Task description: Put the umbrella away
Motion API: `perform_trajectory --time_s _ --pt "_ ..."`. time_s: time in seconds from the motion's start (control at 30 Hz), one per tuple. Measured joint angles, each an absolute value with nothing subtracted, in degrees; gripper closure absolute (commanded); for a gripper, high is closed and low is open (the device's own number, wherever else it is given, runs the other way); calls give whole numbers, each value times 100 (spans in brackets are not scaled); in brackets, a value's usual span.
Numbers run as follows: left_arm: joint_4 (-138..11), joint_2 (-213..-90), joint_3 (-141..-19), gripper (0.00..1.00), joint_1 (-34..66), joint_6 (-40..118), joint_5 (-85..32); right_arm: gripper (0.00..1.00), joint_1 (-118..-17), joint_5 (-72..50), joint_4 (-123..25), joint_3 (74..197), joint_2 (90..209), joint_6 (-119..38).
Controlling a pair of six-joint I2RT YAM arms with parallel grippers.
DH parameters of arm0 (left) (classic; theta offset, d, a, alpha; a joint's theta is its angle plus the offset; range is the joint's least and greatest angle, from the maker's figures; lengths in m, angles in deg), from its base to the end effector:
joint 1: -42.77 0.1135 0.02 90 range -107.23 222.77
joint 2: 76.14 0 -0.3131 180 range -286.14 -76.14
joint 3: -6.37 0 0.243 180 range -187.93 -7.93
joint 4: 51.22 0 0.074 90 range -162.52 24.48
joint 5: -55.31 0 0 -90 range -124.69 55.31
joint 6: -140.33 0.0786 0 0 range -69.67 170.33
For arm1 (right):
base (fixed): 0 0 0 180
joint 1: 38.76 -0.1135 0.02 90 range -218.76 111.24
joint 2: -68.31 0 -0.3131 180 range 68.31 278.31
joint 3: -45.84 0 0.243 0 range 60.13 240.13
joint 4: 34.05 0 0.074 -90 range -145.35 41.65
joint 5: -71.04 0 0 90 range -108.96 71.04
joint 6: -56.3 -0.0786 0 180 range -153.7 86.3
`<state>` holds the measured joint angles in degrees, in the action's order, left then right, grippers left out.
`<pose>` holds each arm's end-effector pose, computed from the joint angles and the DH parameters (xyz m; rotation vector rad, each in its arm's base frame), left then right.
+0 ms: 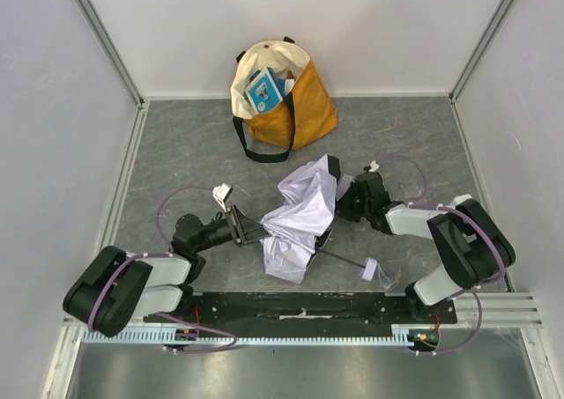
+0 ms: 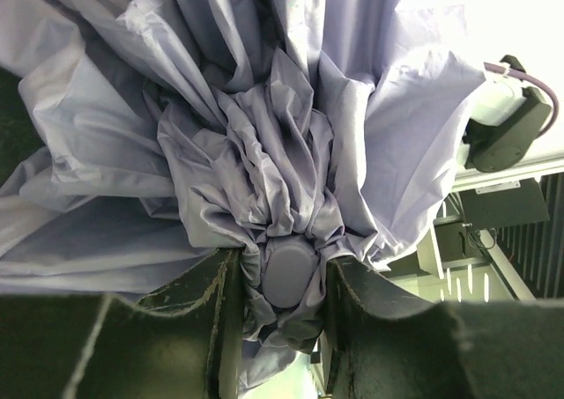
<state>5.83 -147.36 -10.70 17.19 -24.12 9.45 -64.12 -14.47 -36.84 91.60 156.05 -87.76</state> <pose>0.1493 -0.1322 0.2196 -0.0445 1.9060 -1.8704 0.2653 0.1325 0.1565 0.5760 2.4152 0.7356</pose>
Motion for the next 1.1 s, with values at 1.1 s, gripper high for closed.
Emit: perform_trajectory --time_s 1.1 --pt "957 -17316 -1258 98 1413 -2314 1236 97 -5560 -868 -3269 10279 16770 -7220"
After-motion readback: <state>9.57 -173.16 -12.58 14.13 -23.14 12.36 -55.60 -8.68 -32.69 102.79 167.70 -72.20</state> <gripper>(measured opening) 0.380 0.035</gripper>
